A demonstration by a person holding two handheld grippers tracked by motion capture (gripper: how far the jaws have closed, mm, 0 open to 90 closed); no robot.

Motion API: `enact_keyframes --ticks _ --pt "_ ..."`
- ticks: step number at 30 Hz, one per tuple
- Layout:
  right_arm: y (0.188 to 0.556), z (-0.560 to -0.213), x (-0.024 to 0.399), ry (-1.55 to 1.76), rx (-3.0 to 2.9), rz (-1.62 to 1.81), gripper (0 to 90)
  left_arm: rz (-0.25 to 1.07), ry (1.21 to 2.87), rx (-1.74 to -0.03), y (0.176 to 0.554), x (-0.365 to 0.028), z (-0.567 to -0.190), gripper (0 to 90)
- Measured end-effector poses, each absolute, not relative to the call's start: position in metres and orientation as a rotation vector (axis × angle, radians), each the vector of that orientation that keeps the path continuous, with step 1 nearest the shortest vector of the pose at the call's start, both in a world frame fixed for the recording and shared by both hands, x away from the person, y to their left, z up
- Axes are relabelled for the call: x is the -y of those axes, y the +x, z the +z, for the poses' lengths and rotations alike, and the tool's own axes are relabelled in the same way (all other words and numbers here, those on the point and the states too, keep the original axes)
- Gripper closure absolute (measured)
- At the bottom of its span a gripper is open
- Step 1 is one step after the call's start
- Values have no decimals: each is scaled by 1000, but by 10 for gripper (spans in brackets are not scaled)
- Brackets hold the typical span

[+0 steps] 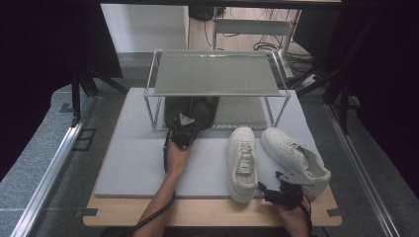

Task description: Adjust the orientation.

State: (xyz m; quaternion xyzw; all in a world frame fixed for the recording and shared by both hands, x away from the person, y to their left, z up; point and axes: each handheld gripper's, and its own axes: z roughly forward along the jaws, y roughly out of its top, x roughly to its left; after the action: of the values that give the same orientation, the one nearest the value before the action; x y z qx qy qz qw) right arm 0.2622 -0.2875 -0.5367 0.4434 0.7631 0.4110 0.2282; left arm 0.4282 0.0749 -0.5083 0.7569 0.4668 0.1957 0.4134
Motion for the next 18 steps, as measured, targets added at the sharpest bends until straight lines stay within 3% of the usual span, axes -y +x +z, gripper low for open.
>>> enact_keyframes --ticks 18 --pt "262 -537 287 1219 -2099 1128 174 466 1935 -1105 407 -82 -500 676"
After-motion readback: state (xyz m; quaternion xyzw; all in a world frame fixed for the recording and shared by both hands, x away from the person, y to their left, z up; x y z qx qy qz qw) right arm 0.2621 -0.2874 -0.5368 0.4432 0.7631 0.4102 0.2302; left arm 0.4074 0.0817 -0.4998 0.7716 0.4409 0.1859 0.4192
